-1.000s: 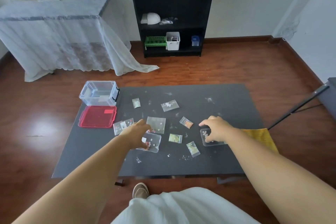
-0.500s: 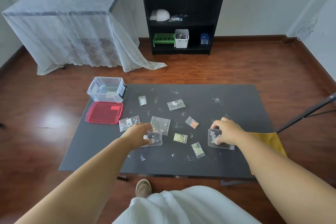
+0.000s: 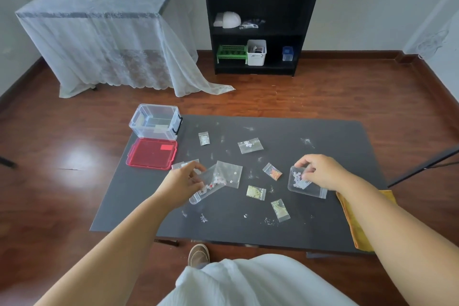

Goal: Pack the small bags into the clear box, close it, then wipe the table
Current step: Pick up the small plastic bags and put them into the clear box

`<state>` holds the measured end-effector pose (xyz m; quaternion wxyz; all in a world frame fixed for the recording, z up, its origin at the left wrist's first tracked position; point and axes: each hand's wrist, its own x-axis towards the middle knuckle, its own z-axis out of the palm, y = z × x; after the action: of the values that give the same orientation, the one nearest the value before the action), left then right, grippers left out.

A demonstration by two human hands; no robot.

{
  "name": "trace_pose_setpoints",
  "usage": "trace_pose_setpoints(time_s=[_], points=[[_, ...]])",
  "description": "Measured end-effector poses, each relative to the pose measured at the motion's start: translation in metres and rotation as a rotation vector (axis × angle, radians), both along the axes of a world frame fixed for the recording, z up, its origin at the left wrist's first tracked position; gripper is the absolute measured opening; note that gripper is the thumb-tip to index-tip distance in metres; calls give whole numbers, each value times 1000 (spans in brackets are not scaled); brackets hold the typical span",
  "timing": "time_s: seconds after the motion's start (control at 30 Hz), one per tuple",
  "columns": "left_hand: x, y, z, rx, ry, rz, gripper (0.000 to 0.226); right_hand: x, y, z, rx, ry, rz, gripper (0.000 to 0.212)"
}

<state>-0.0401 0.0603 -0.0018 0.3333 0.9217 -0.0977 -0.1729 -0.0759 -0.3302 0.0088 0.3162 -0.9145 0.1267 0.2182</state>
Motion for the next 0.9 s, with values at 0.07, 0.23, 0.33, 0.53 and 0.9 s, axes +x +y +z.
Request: trace_pose_setpoints(time_s=[0.07,0.23,0.33,0.53,0.9], points=[[8,10,10,-40,-36,19,35,13,16,9,21,-25,16,32],[36,41,31,-24,-126,73,28,52,80,29,53,-87,118,43],[60,66,43,-18,-169,112,20,77,122,38,88,-131,187,40],[132,112,61,34,-335,127,15,112,197,46,138,-220,213,34],[239,131,21,219,-246,-93,36,154,278,41,273,-393,46,28]])
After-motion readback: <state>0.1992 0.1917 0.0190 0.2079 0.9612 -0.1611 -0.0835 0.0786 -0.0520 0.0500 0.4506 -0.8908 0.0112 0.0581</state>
